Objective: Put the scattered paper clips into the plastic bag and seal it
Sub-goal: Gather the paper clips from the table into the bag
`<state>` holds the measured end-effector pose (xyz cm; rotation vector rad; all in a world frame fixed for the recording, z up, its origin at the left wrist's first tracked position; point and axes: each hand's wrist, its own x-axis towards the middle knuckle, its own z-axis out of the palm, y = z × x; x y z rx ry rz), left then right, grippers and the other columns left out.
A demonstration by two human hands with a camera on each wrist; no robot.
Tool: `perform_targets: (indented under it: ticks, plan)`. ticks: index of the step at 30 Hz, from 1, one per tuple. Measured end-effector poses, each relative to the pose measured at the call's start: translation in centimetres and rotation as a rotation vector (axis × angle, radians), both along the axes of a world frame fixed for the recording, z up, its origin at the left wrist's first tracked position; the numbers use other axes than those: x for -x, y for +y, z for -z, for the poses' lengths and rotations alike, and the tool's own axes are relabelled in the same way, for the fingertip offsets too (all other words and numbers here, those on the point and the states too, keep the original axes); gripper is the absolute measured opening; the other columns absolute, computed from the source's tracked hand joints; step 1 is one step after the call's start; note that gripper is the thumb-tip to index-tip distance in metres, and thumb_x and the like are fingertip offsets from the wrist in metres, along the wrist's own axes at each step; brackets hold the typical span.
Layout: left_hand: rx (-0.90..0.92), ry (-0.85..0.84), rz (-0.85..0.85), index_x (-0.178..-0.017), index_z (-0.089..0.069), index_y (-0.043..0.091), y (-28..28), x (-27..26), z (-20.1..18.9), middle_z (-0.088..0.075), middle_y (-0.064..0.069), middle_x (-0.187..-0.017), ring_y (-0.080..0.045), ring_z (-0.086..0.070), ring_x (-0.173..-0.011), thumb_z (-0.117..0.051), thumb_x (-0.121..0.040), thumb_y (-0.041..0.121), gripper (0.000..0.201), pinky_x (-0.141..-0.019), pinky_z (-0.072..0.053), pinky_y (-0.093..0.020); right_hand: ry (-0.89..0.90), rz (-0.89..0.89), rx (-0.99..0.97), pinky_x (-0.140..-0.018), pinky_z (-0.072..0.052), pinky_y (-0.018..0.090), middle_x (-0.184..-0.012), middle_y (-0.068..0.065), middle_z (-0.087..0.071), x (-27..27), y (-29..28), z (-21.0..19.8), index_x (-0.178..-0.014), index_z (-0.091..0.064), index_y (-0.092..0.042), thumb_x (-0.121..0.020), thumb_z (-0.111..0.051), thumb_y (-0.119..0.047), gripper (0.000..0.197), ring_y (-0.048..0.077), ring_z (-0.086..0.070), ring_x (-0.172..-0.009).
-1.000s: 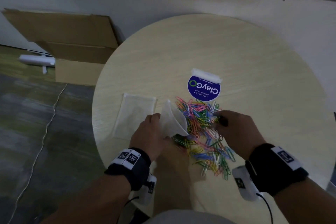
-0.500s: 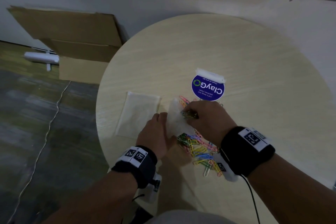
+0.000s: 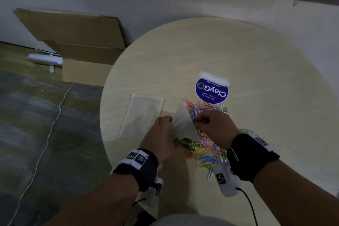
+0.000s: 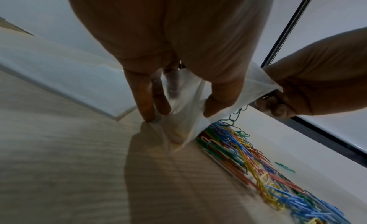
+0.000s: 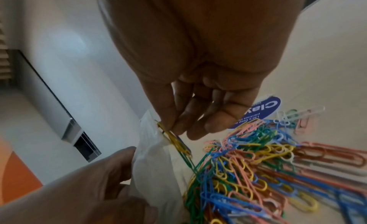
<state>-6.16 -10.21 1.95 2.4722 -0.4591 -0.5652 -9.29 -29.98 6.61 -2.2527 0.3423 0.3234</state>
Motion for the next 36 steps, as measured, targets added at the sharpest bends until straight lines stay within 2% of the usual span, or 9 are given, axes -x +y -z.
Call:
perform_targets:
  ticks: [6, 9, 12, 17, 19, 25, 29, 32, 36]
  plan:
    - [0.031, 0.004, -0.022, -0.129, -0.044, 0.02, 0.5, 0.1, 0.3, -0.047, -0.003, -0.122, -0.03, -0.061, -0.099, -0.077, -0.072, 0.03, 0.066, -0.083, -0.051, -0.042, -0.014, -0.017, -0.222, -0.074, -0.051, 0.028, -0.085, -0.007, -0.072, 0.0, 0.5, 0.6, -0.09, -0.074, -0.021, -0.082, -0.067, -0.013, 0.014, 0.004, -0.064, -0.076]
    - [0.039, 0.002, -0.011, -0.13, -0.045, 0.02, 0.4, 0.2, 0.4, -0.047, -0.003, -0.123, -0.03, -0.06, -0.103, -0.077, -0.07, 0.027, 0.068, -0.085, -0.051, -0.042, -0.016, 0.026, -0.284, -0.067, -0.047, 0.021, -0.076, -0.005, -0.067, 0.4, 0.9, 0.6, -0.088, -0.068, -0.015, -0.082, -0.064, -0.003, 0.014, 0.001, -0.057, -0.064]
    - [0.056, 0.002, -0.001, -0.129, -0.045, 0.02, 0.2, 0.3, 0.5, -0.048, -0.003, -0.124, -0.029, -0.06, -0.105, -0.079, -0.069, 0.027, 0.07, -0.088, -0.05, -0.042, -0.004, 0.075, -0.325, -0.063, -0.047, 0.03, -0.07, -0.003, -0.065, 0.5, 1.1, 0.3, -0.088, -0.065, -0.016, -0.077, -0.067, -0.002, 0.017, 0.01, -0.056, -0.061]
    - [0.058, -0.042, 0.018, -0.133, -0.043, 0.014, 0.2, 0.5, 0.5, -0.047, -0.008, -0.123, -0.033, -0.059, -0.103, -0.074, -0.078, 0.033, 0.066, -0.085, -0.051, -0.043, -0.243, 0.066, -0.013, -0.057, -0.04, 0.018, -0.067, -0.006, -0.06, 0.7, 1.2, -1.6, -0.08, -0.054, -0.017, -0.071, -0.076, -0.009, 0.025, 0.005, -0.053, -0.061]
    - [0.096, -0.039, 0.016, -0.13, -0.046, 0.015, 0.1, 0.5, 0.5, -0.048, -0.007, -0.119, -0.033, -0.06, -0.097, -0.072, -0.077, 0.035, 0.062, -0.081, -0.052, -0.043, -0.334, -0.063, 0.121, -0.062, -0.045, 0.027, -0.073, -0.006, -0.06, 0.7, 1.8, -2.4, -0.082, -0.055, -0.02, -0.072, -0.074, -0.011, 0.023, 0.01, -0.052, -0.067]
    - [0.204, -0.01, -0.066, -0.12, -0.051, 0.018, 0.2, 0.8, 1.0, -0.05, -0.002, -0.111, -0.029, -0.062, -0.091, -0.065, -0.071, 0.044, 0.058, -0.075, -0.053, -0.039, -0.481, -0.237, 0.095, -0.084, -0.049, 0.028, -0.101, -0.014, -0.072, 1.6, 2.1, -3.3, -0.122, -0.06, -0.028, -0.086, -0.06, -0.01, 0.041, 0.013, -0.063, -0.096]
    - [0.138, 0.027, -0.076, -0.128, -0.047, 0.019, 0.1, 0.4, 0.5, -0.047, -0.003, -0.118, -0.029, -0.06, -0.1, -0.073, -0.079, 0.031, 0.057, -0.085, -0.051, -0.039, -0.375, 0.149, -0.042, -0.074, -0.049, 0.022, -0.095, -0.011, -0.068, 1.5, 1.4, -2.5, -0.109, -0.063, -0.026, -0.086, -0.067, -0.015, 0.025, 0.005, -0.062, -0.085]
    - [0.134, 0.056, -0.078, -0.13, -0.047, 0.019, 0.3, 0.3, 0.2, -0.047, -0.002, -0.121, -0.025, -0.061, -0.1, -0.077, -0.077, 0.031, 0.063, -0.086, -0.051, -0.037, -0.12, 0.17, -0.043, -0.06, -0.042, 0.013, -0.079, -0.008, -0.067, 1.1, 1.1, -1.1, -0.088, -0.066, -0.023, -0.082, -0.072, -0.023, 0.009, 0.008, -0.059, -0.07]
    - [0.187, 0.058, -0.066, -0.133, -0.049, 0.024, 1.3, 0.0, -0.1, -0.045, 0.002, -0.125, -0.018, -0.064, -0.09, -0.079, -0.073, 0.029, 0.067, -0.082, -0.054, -0.034, -0.121, 0.224, -0.078, -0.055, -0.039, 0.015, -0.069, -0.005, -0.066, 0.9, 1.0, -0.7, -0.076, -0.065, -0.019, -0.077, -0.071, -0.016, 0.007, 0.003, -0.053, -0.059]
